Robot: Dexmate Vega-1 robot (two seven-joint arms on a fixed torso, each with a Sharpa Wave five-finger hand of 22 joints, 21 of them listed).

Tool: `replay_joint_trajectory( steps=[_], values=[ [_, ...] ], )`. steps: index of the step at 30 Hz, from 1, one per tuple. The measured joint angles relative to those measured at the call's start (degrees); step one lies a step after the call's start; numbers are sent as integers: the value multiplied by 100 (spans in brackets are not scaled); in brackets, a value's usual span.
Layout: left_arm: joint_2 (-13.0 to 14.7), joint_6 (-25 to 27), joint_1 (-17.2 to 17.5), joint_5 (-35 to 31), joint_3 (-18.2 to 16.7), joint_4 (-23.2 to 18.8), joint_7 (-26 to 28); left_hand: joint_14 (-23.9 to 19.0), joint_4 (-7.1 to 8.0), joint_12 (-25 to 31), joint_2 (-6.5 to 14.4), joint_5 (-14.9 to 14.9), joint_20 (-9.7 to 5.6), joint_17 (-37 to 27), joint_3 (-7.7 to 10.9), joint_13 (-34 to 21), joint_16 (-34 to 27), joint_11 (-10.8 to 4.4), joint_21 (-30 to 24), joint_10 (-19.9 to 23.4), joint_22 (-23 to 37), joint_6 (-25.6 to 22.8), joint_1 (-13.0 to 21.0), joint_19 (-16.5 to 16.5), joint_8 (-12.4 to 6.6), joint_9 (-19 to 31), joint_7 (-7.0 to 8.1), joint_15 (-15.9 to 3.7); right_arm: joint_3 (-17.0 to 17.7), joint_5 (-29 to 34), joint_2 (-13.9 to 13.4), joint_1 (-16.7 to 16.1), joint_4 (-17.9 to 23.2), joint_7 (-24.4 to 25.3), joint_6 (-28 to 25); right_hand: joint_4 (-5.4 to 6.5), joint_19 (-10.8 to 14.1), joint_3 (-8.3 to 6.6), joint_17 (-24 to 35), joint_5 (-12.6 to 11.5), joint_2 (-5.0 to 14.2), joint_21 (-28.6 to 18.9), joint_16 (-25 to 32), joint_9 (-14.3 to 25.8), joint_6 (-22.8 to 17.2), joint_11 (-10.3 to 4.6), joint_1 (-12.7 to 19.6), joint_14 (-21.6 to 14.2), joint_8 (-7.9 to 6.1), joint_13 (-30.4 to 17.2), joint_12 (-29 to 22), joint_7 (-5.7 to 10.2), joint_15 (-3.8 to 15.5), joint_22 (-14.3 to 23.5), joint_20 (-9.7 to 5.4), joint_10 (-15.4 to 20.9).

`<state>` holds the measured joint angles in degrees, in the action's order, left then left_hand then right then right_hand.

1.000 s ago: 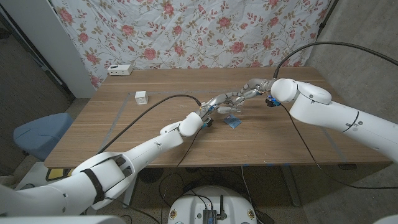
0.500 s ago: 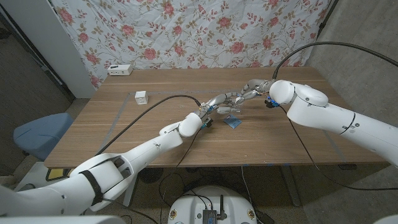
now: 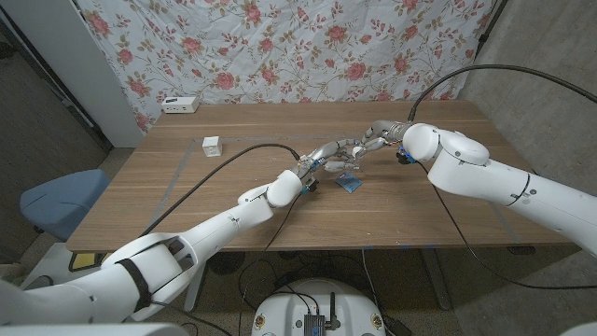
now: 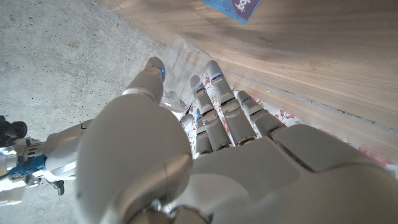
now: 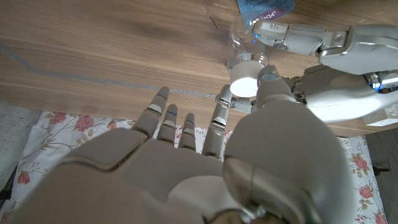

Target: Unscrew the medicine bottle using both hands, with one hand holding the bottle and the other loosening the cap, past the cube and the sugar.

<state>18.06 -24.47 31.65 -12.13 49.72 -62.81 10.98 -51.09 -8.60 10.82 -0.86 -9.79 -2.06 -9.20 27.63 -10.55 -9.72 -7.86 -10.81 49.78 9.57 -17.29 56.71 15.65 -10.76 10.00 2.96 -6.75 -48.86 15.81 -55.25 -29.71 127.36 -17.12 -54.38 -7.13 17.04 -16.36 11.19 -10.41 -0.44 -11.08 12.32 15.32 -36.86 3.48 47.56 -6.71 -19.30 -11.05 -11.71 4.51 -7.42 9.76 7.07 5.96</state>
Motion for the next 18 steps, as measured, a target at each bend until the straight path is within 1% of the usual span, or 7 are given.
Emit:
replay_joint_trajectory(
  steps=[3, 4, 5, 7, 9, 14, 18],
  values=[
    [10, 0, 9, -1, -7, -16, 1, 0, 0, 0, -1, 0, 0, 0, 0, 0, 0, 0, 0, 0, 0, 0, 1, 0, 0, 0, 0, 0, -23, 32, 11, -2, 14, 20, -37, -16, 0, -16, 0, 0, 31, 0, 0, 0, -83, 20, 30, -6, -34, 0, 0, 2, 6, 0, 0, 21],
    [10, 0, 9, -1, -7, -16, 0, 0, 0, 0, -1, 0, 0, 0, 0, 0, 0, 0, 0, 0, 0, 0, 1, 0, 0, 0, 0, 0, -31, 33, 15, -3, 20, 20, -38, -16, 22, -16, 0, 0, 31, 0, 0, 9, -86, 1, 29, -25, -44, 0, 0, 2, 25, 0, -22, 41],
    [13, 0, 11, -1, -11, -17, 1, 0, 0, 0, -1, 0, 0, 0, 0, 0, 0, 0, 0, 0, 0, 0, 1, 0, 0, 0, 0, 0, -40, 56, 19, -3, 23, 33, -63, -17, 30, -17, 0, 0, 11, 0, 0, 22, -128, 20, 51, -25, -44, 0, 0, 3, 25, 0, -30, 63],
    [13, -2, 11, -1, -12, -16, 1, 0, 0, 0, 0, 1, 0, 0, 0, 0, 0, 1, 0, 1, 0, 0, 1, 0, 0, 0, 0, 0, -60, 83, 28, -3, 34, 50, -94, -41, 30, -41, 0, 0, 30, -38, 0, 27, -144, 0, 72, -25, -83, 0, 0, 0, 25, 0, -30, 81],
    [13, -26, 11, -1, -13, -4, 1, 0, 0, 0, 0, 1, 0, 0, 0, 0, 0, 12, 0, 12, 0, 0, 0, 0, 0, 0, 0, 0, -69, 95, 32, -4, 43, 59, -106, -64, 56, -17, 0, 0, 46, -38, 0, 27, -175, -22, 87, -69, -87, 0, 0, 30, 25, 0, -56, 103],
    [-1, -99, -12, 1, -14, 73, -12, 0, 0, 0, 2, 1, 0, 10, 0, 0, 0, 22, 0, 22, 0, 0, -2, 0, 0, 0, 0, 0, -96, 156, 49, -23, 70, 130, -168, -128, 123, -81, 0, 0, 81, -38, 0, 53, -308, -43, 189, -139, -188, 0, -39, 102, 78, 0, -61, 185],
    [-12, -142, -31, 6, -14, 118, -24, 0, -1, 0, 8, 2, 0, 10, -1, 1, 0, 21, 0, 22, 0, 0, -8, 0, 0, 0, 0, 0, -100, 190, 58, -52, 82, 195, -180, -173, 153, -127, 0, 0, 123, -38, 44, 51, -392, -112, 284, -199, -233, 0, -44, 186, 138, 0, -92, 255]
  ],
)
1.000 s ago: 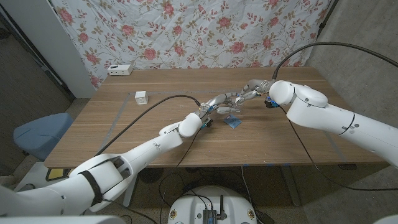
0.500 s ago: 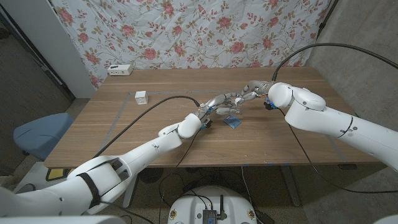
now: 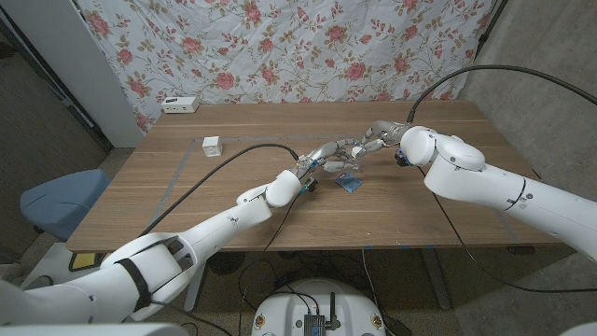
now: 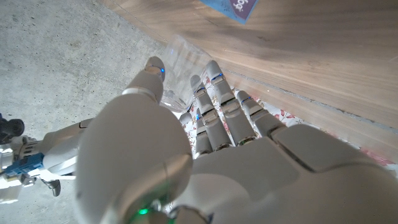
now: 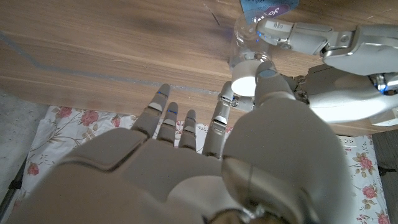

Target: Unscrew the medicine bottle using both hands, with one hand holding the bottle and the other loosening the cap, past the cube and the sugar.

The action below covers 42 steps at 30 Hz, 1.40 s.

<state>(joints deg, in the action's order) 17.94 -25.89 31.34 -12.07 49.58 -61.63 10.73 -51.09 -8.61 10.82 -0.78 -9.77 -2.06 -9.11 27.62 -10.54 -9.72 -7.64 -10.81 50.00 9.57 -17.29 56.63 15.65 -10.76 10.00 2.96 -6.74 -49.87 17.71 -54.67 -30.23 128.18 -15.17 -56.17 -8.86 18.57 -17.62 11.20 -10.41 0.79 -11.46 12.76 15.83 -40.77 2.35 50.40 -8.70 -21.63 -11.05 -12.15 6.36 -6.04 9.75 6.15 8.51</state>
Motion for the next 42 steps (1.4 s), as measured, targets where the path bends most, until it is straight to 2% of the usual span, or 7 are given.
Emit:
replay_joint_trajectory(
  steps=[9, 14, 18, 26, 31, 36, 42],
  values=[
    [-3, -36, -13, 11, 0, 30, -29, 0, 0, -5, 14, 10, 0, -11, -1, 4, 0, 0, 0, -1, 0, 0, -15, 0, 0, 0, 0, 0, 3, 16, 24, -53, -2, 95, 52, -34, 28, -34, 0, -23, 29, 0, 0, -1, -128, -85, 121, -59, -77, 0, 0, 68, 64, 0, -28, 85],
    [-3, -45, -15, 19, -5, 33, -40, 0, -1, -18, 14, 11, 0, -3, -1, 4, 0, -1, 0, -1, 0, 0, -15, 0, 0, 0, 0, 0, 40, 16, 30, -97, -22, 142, 133, -65, 72, -64, 0, -23, 76, 0, 0, 1, -194, -375, 212, -70, -86, 0, 4, 134, 136, 0, -72, 118],
    [-4, -56, -20, 26, -7, 49, -48, 0, -1, -16, 14, 12, 0, -7, -1, 4, 0, -1, 0, -1, 0, 0, -15, 0, 0, 0, 0, 0, 93, -3, 30, -145, -33, 180, 203, -80, 100, -113, 1, -23, 134, 0, 0, -3, -203, -537, 332, -69, -124, 7, 50, 144, 198, 0, -100, 78],
    [-21, -68, -30, 35, -7, 82, -63, 0, 1, 0, 13, 15, 0, -3, 2, 2, 0, -1, 0, -2, 0, 0, -16, 0, 0, 0, 0, 0, 179, -54, 25, -219, -39, 212, 277, -109, 125, -272, 15, -13, 323, 0, 0, -45, -181, -647, 553, -39, -127, 13, 90, 165, 289, 0, -125, 28],
    [-32, -74, -37, 43, -4, 104, -79, 0, -22, 0, 13, 16, 0, 5, 27, 1, 0, -2, 0, -2, 0, 0, -17, 0, 0, 0, 0, 0, 250, -115, -2, -274, -39, 228, 332, -118, 112, -358, 15, -46, 421, 0, 0, -62, -149, -803, 722, -28, -118, 13, 114, 197, 362, 0, -155, -24],
    [-40, -79, -44, 45, 4, 116, -85, 0, -21, 0, 4, 16, 0, 4, 28, 0, 0, -2, 0, -2, 0, 0, -43, 0, 0, 0, 0, 0, 339, -191, -43, -337, -46, 244, 434, -133, 112, -390, 0, -46, 480, 24, -27, -63, -118, -924, 830, 2, -104, 13, 114, 228, 392, 0, -155, -42],
    [-41, -80, -45, 48, 8, 118, -96, 0, -14, -1, -1, 13, 0, -11, 35, -1, 0, -3, 0, -3, 0, 0, -49, 0, 0, 0, 0, 0, 482, -327, -101, -432, -77, 272, 605, -147, 81, -423, -1, -46, 542, 24, -49, -81, -88, -976, 892, 38, -81, 13, 135, 258, 427, -16, -186, -93]
  ],
)
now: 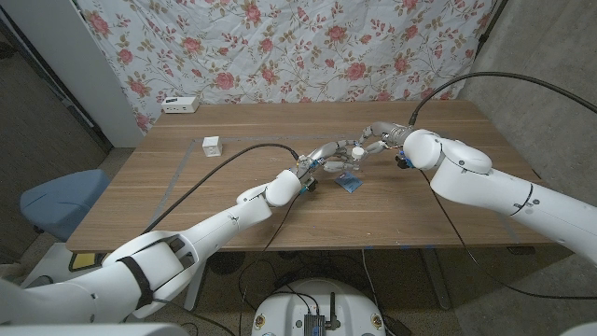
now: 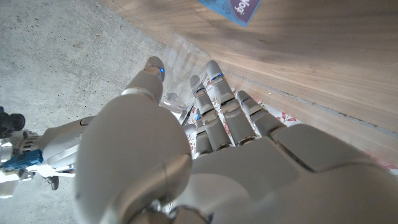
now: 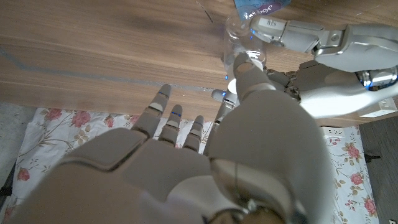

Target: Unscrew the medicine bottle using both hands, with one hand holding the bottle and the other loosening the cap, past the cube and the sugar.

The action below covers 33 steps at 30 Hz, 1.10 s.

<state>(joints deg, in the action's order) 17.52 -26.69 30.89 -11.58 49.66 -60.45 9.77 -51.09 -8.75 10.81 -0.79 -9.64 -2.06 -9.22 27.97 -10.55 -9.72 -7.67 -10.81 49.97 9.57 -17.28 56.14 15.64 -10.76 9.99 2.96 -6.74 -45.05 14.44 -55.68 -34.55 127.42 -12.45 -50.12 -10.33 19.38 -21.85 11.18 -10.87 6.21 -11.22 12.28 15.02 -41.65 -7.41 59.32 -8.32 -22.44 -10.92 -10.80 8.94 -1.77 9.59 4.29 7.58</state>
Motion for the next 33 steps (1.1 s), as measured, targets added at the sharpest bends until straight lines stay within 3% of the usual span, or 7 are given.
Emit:
replay_joint_trajectory(
  steps=[18, 21, 33],
  values=[
    [-1, 14, 15, 13, 5, -7, -7, 0, 0, 1, 0, -15, 0, 1, 0, 2, 0, -2, 0, -2, 0, 32, 4, 0, 0, -14, 31, 0, 352, -373, -62, -230, -152, 64, 561, -26, -86, -197, 1, -45, 157, 22, -43, -85, 71, -265, 429, 108, 34, 28, -1, 72, 108, 0, -37, -21],
    [-5, 11, 12, 14, 6, 7, -14, 0, 0, 2, -1, -15, 0, 1, -1, 5, 0, -8, 0, -6, 0, 29, 4, 0, 0, -13, 34, 0, 389, -397, -62, -244, -183, 63, 589, 6, -112, -263, 1, -66, 248, 22, -43, -100, -135, -297, 546, 129, 64, 27, -1, 338, 128, 1, -63, 8],
    [-61, -57, -75, 25, 24, 180, -19, 0, 1, 26, -1, -14, 0, 2, 1, 4, 0, 2, 0, 4, 0, 24, 5, 0, 0, -13, 87, 0, 471, -525, -41, -259, -294, 61, 789, -18, -137, -298, 1, -66, 230, 21, -43, -146, -144, -325, 683, 159, 149, 27, -1, 346, 158, 1, -88, -21]
  ],
)
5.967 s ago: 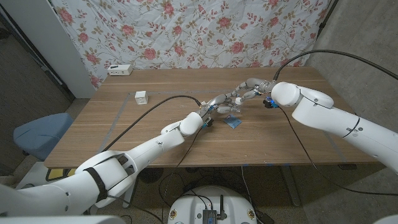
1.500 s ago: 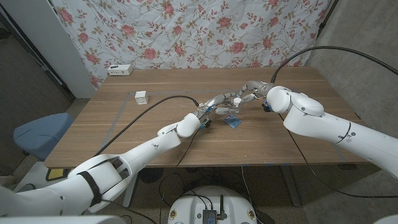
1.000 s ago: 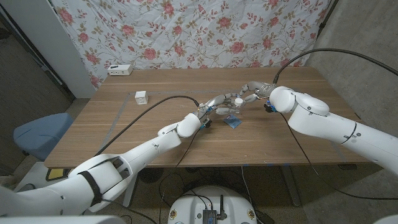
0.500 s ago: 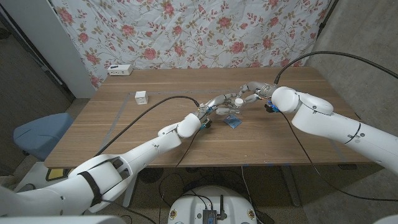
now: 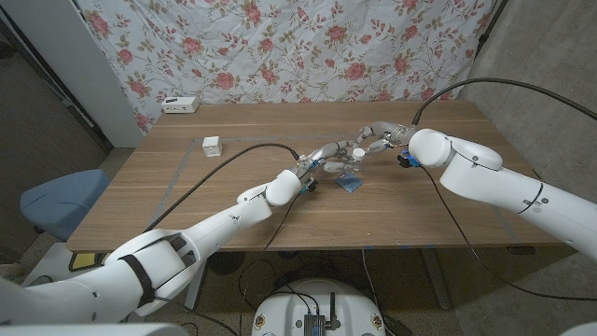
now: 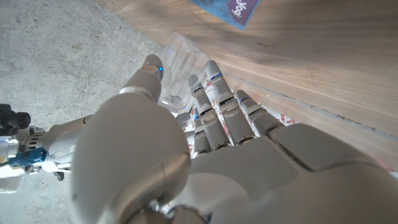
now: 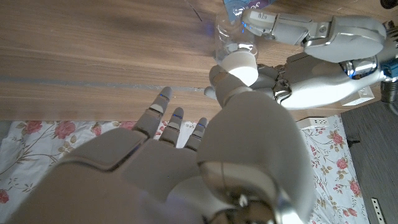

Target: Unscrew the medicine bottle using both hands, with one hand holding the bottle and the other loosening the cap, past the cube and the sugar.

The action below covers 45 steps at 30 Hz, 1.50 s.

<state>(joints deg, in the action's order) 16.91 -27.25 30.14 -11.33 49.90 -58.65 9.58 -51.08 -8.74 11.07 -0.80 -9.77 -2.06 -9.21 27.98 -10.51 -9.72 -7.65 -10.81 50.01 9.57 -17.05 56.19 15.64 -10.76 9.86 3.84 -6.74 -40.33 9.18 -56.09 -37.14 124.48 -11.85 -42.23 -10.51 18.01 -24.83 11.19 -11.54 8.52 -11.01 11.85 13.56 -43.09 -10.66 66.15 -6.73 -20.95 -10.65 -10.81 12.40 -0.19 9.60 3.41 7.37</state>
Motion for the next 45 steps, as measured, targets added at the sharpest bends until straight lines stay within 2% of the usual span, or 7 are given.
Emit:
replay_joint_trajectory(
  steps=[6, 11, 15, 30, 35, 39, 45],
  values=[
    [-23, -27, -33, 9, 8, 66, -1, 0, 0, 0, 0, 1, 0, 3, 0, -1, 0, 0, 0, -1, 0, 7, 0, 0, 0, 11, 7, 0, 3, -18, 11, 28, -35, -38, 28, 0, 0, 0, 0, 0, -44, 0, 0, -26, 36, 16, 44, 0, 45, 0, 0, 34, 0, 0, 0, -15],
    [-43, -60, -67, 19, 17, 124, -2, 0, 1, -1, 0, 11, 0, -1, 0, -2, 0, -1, 0, -1, 0, 7, 1, 0, 0, 16, 7, 0, 0, -20, 14, 74, -55, -95, 35, 2, -40, 2, 0, 0, -97, 23, -22, -60, 265, 64, 97, 2, 215, -1, 22, 30, -3, 0, 40, -127],
    [-59, -83, -89, 24, 24, 170, -4, 0, 1, -3, 0, 11, 0, -1, 0, -2, 0, -1, 0, -1, 0, 7, 1, 0, 0, 16, 6, 0, -17, -19, 15, 107, -60, -132, 32, 49, -81, 49, 0, 0, -138, 23, -21, -83, 427, 153, 136, 52, 326, -1, 22, 30, -53, 0, 82, -216],
    [-125, -155, -171, 48, 48, 359, -7, 0, 5, -45, 0, 15, 0, -1, 5, -4, 0, -2, 0, -2, 0, -1, 1, 0, 0, 15, 59, 0, -80, -1, 9, 280, -100, -378, -35, 82, -226, 226, -23, 75, -347, 23, -65, -158, 1037, 432, 118, 270, 730, -2, 44, 11, -208, 1, 227, -495],
    [-141, -184, -200, 58, 58, 420, -7, 0, 6, -29, 0, 16, 0, -1, 5, -4, 0, -2, 0, -2, 0, -2, 1, 0, 0, 15, 58, 0, -101, -1, 4, 331, -100, -479, -115, 173, -243, 416, -28, 139, -582, 23, -65, -158, 1330, 569, -117, 360, 890, -2, 44, 9, -299, 1, 310, -632],
    [-154, -208, -225, 64, 65, 469, -7, 0, 6, -25, 0, 16, 0, 0, 5, -4, 0, -2, 0, -3, 0, -2, 2, 0, 0, 15, 58, 0, -114, -11, -5, 382, -81, -550, -222, 266, -244, 586, -11, 139, -778, 22, -65, -158, 1425, 642, -392, 369, 933, -7, 43, 9, -394, 1, 370, -701],
    [-157, -245, -237, 70, 71, 494, -7, 0, 6, -25, 0, 22, 0, 0, 5, -4, 0, -3, 0, -3, 0, -34, 2, 0, 0, 15, 89, 0, -143, -57, -37, 462, -5, -619, -352, 412, -213, 779, -12, 139, -901, 22, -65, -142, 1517, 721, -878, 387, 934, -16, 20, -22, -456, 1, 401, -738]
  ],
)
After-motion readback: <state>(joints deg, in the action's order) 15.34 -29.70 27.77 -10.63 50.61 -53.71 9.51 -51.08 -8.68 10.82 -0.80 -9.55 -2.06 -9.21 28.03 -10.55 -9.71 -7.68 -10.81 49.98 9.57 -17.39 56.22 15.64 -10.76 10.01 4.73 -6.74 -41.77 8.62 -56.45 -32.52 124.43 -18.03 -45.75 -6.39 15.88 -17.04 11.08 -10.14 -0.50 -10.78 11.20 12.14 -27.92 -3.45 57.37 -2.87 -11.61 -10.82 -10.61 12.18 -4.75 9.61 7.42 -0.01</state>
